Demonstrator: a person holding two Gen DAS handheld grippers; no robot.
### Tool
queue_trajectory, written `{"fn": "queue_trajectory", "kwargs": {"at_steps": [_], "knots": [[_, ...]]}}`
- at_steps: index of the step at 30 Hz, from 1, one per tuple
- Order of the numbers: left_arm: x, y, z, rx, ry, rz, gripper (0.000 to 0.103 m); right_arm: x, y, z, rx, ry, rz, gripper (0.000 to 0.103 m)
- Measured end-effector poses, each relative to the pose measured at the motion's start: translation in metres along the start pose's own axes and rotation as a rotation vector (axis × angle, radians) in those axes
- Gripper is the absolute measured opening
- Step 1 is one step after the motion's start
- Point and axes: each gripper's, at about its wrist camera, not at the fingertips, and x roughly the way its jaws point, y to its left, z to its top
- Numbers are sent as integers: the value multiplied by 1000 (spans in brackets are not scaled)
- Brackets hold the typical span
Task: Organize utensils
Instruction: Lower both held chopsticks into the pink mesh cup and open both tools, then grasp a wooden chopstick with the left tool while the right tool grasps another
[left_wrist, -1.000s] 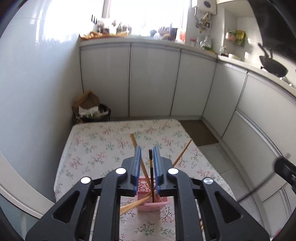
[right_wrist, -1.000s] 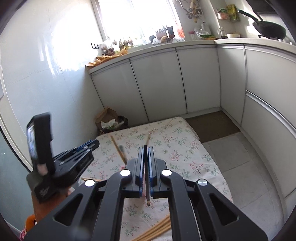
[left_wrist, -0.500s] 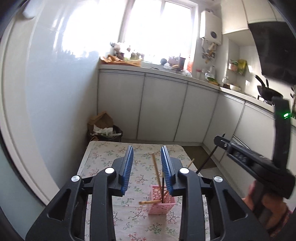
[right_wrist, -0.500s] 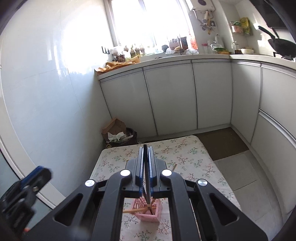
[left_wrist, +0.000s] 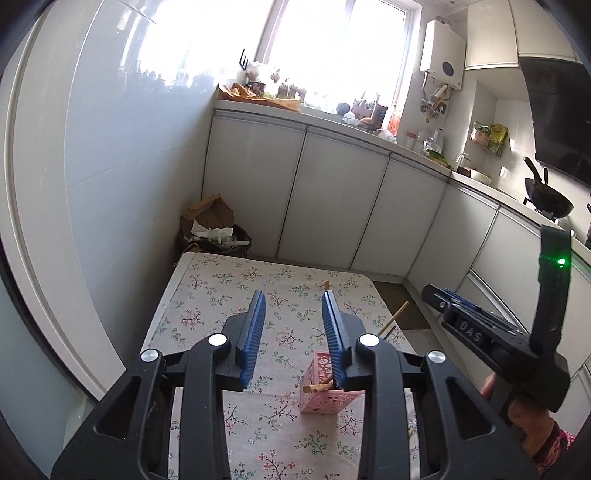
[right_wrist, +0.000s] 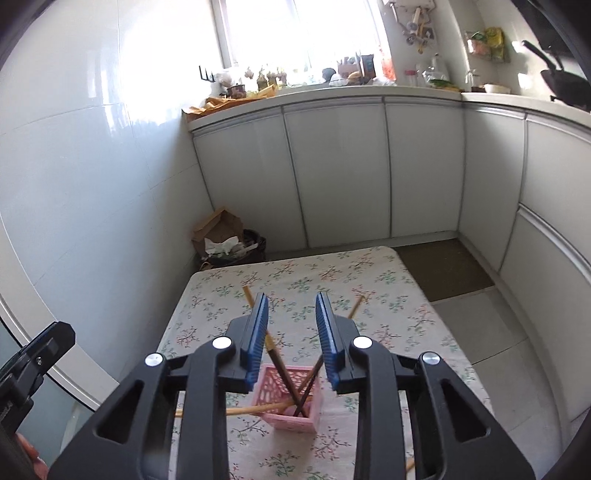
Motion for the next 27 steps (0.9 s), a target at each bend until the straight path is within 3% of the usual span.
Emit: {"fn": "queue_trajectory", "kwargs": {"at_steps": [3,5,7,9,14,18,21,27], "knots": [[-4,-6,0,10,5,-3,39,-13,-6,-4,10,13,-3,35],[-8,-11,-3,15,3,4,50,-22,-9,-8,8,10,-16,40],[-13,-14,-6,18,-11,11,67,-32,-12,-13,6,-8,-48,49],[-19,-19,-9,29,-22,17,73,-44,-17,-17,9,-31,-74,62],[-29,-31,-14,51,-24,20,81,-69,-31,-26,35,-49,-118,78],[-38,-39,-21,64,-32,14,96,-95,-42,-35,59,-95,-166,93],[-42,-46,-29,81,-20,13,96,-108,-50,-44,53,-115,-206,97],[-31,-69,-55,170,91,-9,96,-126,-67,-74,37,-73,-241,97]]}}
